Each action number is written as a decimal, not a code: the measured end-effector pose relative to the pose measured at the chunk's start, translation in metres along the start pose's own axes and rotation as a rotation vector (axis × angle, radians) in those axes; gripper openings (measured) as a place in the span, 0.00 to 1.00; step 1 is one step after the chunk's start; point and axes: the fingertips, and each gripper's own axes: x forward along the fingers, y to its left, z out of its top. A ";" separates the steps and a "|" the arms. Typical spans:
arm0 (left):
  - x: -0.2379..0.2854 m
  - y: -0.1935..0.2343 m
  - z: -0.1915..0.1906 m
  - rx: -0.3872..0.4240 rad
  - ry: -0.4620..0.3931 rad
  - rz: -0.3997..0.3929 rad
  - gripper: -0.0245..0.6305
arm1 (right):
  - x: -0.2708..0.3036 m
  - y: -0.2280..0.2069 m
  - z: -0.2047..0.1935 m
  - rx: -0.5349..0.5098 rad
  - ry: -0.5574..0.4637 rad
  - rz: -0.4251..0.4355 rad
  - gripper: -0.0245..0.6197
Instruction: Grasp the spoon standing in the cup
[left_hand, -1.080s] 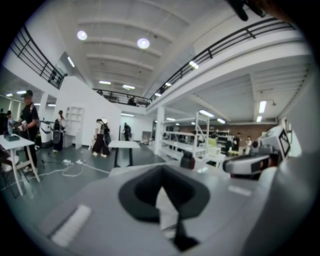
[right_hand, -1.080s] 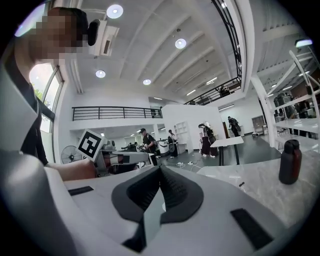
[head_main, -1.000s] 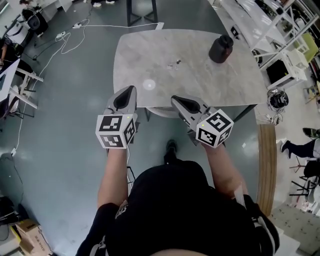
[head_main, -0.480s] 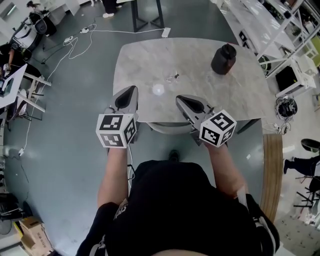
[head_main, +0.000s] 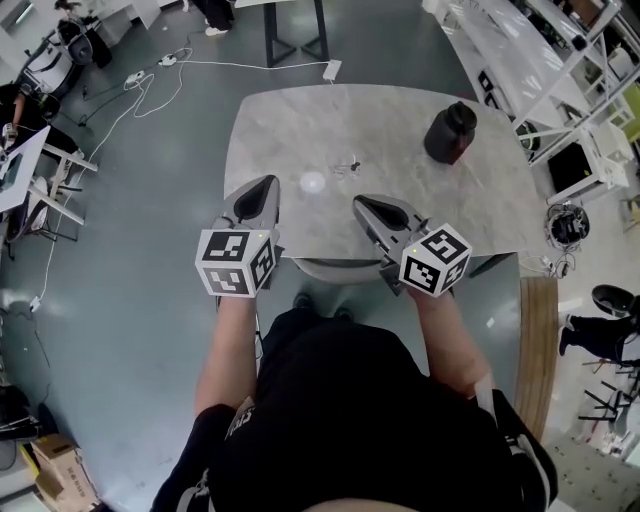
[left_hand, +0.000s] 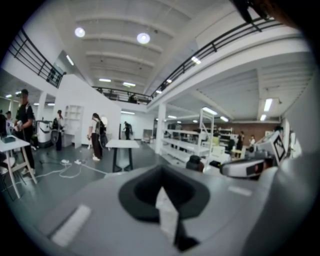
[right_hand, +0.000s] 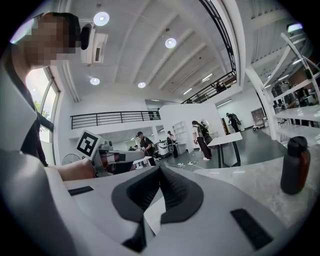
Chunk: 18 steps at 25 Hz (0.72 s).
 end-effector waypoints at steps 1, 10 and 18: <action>0.003 0.005 0.000 -0.005 0.001 -0.004 0.05 | 0.005 -0.002 0.001 0.000 0.004 -0.005 0.03; 0.042 0.058 -0.001 -0.020 0.027 -0.083 0.05 | 0.058 -0.025 0.009 0.004 0.021 -0.093 0.03; 0.070 0.069 -0.027 -0.039 0.085 -0.150 0.05 | 0.060 -0.045 -0.022 0.079 0.055 -0.193 0.03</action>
